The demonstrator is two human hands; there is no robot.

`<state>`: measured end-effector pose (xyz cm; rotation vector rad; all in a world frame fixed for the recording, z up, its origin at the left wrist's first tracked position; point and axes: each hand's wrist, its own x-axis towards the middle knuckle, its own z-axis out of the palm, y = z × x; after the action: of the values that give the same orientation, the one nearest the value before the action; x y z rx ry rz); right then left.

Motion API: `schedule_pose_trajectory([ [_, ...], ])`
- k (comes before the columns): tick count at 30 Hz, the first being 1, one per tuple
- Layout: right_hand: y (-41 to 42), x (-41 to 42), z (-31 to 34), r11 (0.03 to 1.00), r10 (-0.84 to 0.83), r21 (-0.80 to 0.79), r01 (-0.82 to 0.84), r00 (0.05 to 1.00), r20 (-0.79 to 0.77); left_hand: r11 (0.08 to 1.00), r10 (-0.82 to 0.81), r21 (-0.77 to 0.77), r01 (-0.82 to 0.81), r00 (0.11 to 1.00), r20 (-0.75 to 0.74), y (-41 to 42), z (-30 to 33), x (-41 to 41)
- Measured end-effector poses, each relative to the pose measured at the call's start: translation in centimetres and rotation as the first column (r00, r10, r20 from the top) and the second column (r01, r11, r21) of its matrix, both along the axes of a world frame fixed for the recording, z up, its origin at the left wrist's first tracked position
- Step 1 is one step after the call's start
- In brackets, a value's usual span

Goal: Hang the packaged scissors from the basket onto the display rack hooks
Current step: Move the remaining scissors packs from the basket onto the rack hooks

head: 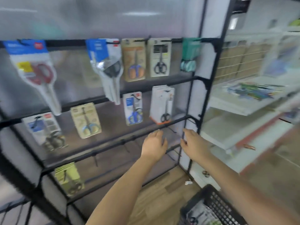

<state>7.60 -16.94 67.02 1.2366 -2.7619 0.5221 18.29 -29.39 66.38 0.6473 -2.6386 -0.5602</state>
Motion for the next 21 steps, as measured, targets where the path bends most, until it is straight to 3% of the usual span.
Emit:
schedule_pose_trajectory([
  [8,18.2,-5.0,-6.1,0.961,-0.278,0.019,0.277,0.956,0.097,0.949,-0.314,0.062,0.309,0.944,0.099,15.7,-4.5,-8.4],
  [13,26.0,-4.6,-12.2,0.917,-0.399,0.093,0.388,0.894,0.204,0.887,-0.461,0.138,0.440,0.834,0.303,21.8,-11.0,-10.5],
  [21,31.0,-2.2,-22.1,0.795,-0.606,0.307,0.523,0.670,0.428,0.818,-0.571,0.294,0.493,0.644,0.509,24.7,-20.8,-12.2],
])
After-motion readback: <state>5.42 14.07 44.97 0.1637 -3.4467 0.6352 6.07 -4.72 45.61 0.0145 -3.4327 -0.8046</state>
